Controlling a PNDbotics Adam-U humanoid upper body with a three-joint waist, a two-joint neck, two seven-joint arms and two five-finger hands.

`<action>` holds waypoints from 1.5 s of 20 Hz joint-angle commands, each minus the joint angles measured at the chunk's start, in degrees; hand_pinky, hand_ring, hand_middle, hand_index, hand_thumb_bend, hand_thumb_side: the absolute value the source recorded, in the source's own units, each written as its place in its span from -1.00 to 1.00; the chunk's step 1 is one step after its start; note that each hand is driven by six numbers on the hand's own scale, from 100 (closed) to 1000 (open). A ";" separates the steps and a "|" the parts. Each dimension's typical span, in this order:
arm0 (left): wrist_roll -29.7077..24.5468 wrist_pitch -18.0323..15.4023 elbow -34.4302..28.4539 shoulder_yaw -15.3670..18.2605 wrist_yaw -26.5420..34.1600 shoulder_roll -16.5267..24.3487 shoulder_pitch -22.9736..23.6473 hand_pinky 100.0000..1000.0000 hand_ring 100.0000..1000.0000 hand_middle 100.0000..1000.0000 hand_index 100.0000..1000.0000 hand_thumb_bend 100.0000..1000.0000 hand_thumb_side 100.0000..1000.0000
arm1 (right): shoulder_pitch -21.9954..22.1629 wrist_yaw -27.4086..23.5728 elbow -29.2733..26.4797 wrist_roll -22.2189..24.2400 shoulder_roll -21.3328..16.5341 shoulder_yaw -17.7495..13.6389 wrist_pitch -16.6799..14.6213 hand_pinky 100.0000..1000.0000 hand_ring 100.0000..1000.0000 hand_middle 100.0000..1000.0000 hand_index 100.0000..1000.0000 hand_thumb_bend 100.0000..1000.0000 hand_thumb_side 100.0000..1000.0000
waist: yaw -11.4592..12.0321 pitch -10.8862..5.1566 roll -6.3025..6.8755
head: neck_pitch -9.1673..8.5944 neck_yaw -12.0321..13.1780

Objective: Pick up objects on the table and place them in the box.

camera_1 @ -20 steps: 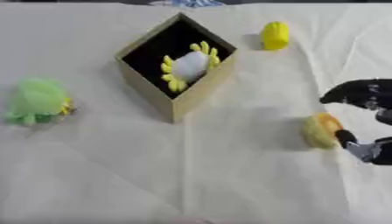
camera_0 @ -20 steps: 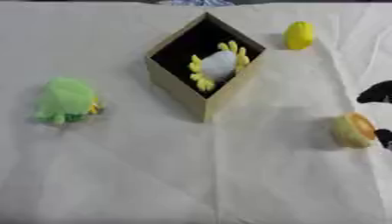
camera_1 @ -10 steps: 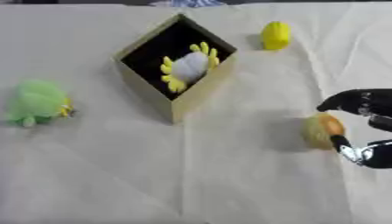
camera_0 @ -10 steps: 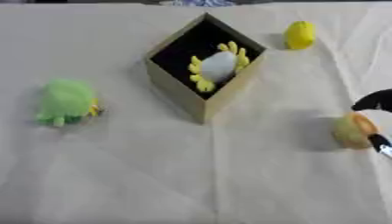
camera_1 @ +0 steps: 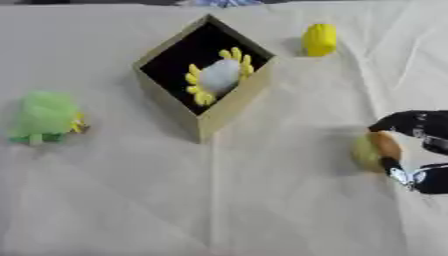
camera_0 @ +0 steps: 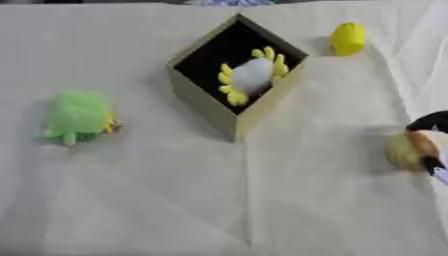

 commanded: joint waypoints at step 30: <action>-0.01 -0.01 -1.17 -0.15 0.51 1.40 -0.72 0.52 0.37 0.28 0.57 -0.56 0.08 | -2.54 2.52 2.00 -5.16 0.93 0.57 1.18 0.69 0.43 -0.17 0.20 -1.00 -0.84 | 0.06 -0.72 0.00 | -0.96 0.39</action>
